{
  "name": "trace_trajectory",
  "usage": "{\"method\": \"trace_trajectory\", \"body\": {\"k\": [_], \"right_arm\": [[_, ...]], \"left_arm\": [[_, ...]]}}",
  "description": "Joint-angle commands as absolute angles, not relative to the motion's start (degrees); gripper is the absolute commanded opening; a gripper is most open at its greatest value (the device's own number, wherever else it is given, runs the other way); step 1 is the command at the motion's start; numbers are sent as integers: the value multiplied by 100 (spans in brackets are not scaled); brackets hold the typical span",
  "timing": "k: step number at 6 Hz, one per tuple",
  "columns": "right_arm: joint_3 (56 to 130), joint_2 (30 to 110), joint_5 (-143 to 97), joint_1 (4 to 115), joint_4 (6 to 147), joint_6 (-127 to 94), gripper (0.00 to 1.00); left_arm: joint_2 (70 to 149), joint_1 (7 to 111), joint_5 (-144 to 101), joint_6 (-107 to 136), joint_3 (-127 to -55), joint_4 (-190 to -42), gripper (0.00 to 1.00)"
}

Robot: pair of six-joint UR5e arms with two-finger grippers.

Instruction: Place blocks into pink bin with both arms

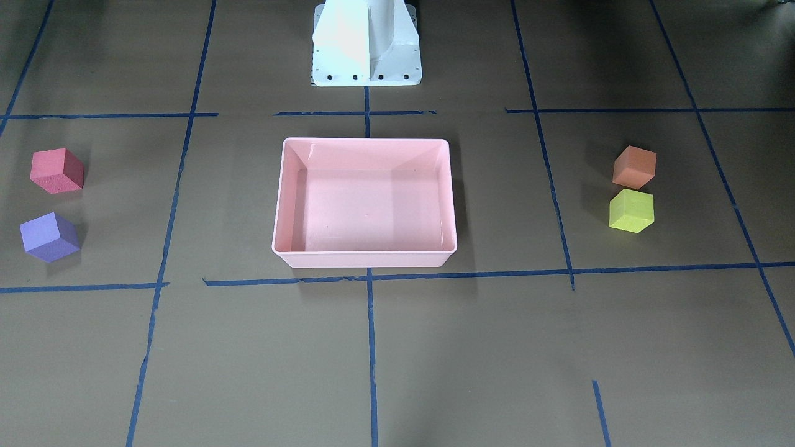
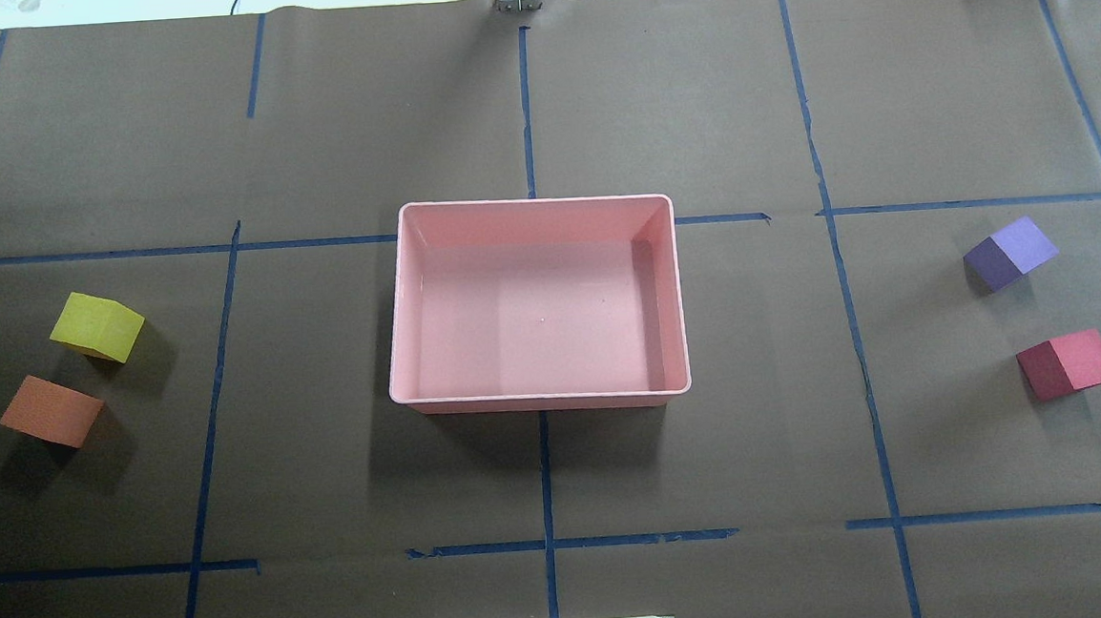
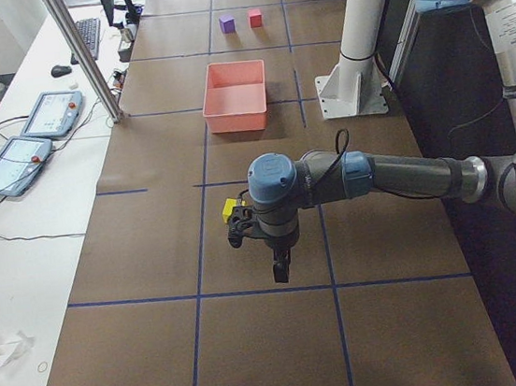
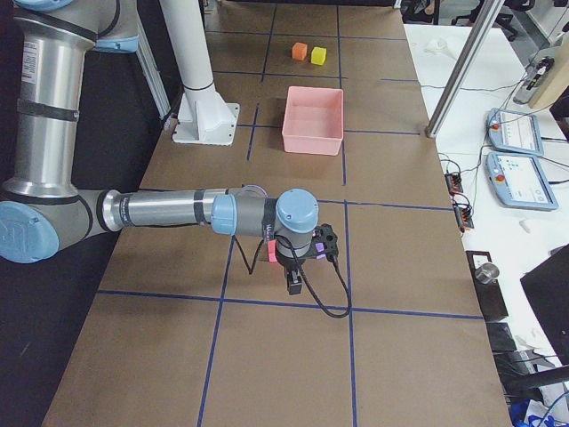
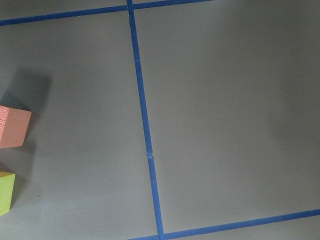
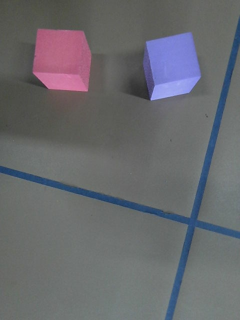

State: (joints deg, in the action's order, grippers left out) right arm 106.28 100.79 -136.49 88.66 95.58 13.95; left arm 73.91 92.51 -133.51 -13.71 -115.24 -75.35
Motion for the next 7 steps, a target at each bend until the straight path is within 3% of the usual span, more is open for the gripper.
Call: {"method": "trace_trajectory", "body": {"k": [1,5,7], "right_arm": [[10652,10038,-13649,8772,9248,1328,100],[9847,8248,-13063,6957,8950,-213,100],[9144,8270,-12797,6409,8008,-774,100]], "left_arm": [[7409,9246,-13351,-1362,-11540,-7524,100],[7392,9246,-13368,-1371,-11557,-7515,100],[7392,9246,-13368,-1371,-11566,-7515,100]]}}
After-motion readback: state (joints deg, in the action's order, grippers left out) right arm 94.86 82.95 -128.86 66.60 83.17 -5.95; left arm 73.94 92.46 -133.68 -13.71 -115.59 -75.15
